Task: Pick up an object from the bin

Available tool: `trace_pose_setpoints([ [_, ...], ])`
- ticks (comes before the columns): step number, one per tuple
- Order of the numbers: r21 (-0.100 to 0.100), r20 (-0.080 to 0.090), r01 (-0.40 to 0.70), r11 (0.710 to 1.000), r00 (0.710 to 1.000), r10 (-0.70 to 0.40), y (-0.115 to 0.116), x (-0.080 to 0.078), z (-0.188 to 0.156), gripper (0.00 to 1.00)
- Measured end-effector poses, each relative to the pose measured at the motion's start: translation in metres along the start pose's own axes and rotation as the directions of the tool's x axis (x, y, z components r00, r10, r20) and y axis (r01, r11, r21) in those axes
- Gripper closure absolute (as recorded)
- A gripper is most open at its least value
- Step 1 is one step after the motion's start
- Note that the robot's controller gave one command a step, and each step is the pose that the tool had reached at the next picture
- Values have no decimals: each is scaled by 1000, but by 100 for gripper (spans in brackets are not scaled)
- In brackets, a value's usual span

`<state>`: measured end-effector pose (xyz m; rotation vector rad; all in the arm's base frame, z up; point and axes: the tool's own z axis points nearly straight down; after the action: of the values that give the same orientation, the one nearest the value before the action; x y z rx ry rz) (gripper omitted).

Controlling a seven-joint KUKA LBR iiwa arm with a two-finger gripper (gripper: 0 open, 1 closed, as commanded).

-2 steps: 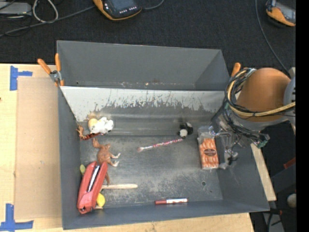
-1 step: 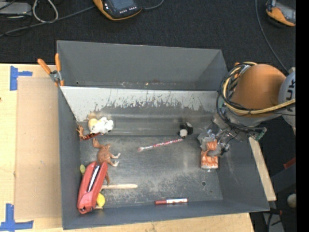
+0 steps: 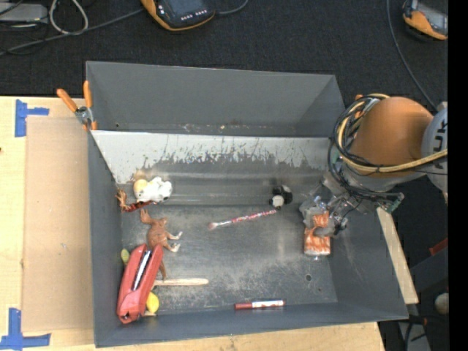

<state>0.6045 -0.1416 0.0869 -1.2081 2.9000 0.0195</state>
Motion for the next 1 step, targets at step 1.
trace_pose_setpoints([
  [1,-1,3,-30,1000,1000,30,-1,6,-106,100],
])
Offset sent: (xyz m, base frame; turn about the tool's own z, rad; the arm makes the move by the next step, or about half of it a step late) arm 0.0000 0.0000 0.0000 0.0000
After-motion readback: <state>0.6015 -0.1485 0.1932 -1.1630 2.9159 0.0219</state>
